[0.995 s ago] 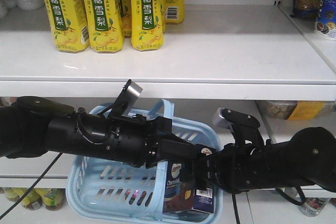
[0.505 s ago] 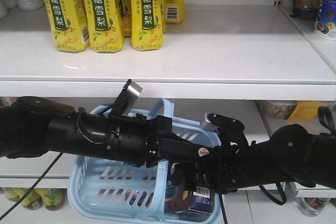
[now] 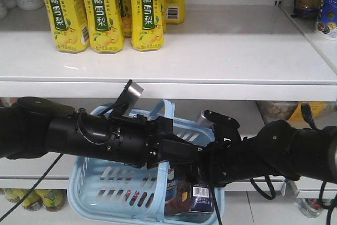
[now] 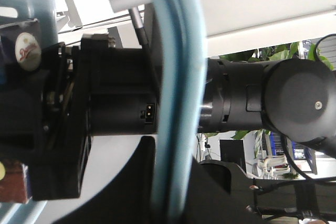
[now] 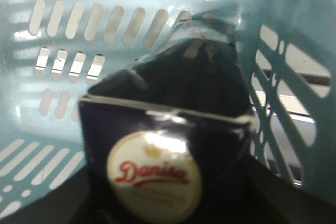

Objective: Left arm holds basket, right arm returns cookies
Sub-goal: 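Grasp the Chocofello box with the right gripper and lift it out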

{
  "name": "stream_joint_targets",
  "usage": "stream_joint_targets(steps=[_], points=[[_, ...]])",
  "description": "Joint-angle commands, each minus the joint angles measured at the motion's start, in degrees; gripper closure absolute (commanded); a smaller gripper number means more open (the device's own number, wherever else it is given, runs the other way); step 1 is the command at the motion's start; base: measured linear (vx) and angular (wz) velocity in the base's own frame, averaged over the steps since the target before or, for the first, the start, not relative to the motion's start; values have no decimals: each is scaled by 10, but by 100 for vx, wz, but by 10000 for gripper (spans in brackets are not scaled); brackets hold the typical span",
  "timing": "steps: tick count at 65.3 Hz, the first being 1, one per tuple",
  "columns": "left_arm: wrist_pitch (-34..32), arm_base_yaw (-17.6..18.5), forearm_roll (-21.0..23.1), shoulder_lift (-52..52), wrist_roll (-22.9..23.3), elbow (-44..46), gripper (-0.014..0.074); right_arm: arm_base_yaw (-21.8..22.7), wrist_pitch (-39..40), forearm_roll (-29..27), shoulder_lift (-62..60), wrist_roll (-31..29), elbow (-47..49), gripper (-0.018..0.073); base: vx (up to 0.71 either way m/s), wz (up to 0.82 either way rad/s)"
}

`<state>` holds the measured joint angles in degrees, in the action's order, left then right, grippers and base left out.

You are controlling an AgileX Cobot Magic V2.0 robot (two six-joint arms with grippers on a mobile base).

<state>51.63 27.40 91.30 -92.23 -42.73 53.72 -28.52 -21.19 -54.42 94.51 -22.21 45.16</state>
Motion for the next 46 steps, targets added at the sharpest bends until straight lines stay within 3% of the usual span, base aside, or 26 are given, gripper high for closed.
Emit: stream_joint_targets(steps=[1, 9, 46], points=[[-26, -6, 40, 23, -15, 18, 603, 4, 20, 0, -15, -3, 12, 288, 0, 0], [-26, -6, 40, 23, -15, 18, 603, 5, 19, 0, -15, -2, 12, 335, 0, 0], [-26, -6, 40, 23, -15, 18, 603, 5, 21, 23, -74, 22, 10, 333, 0, 0]])
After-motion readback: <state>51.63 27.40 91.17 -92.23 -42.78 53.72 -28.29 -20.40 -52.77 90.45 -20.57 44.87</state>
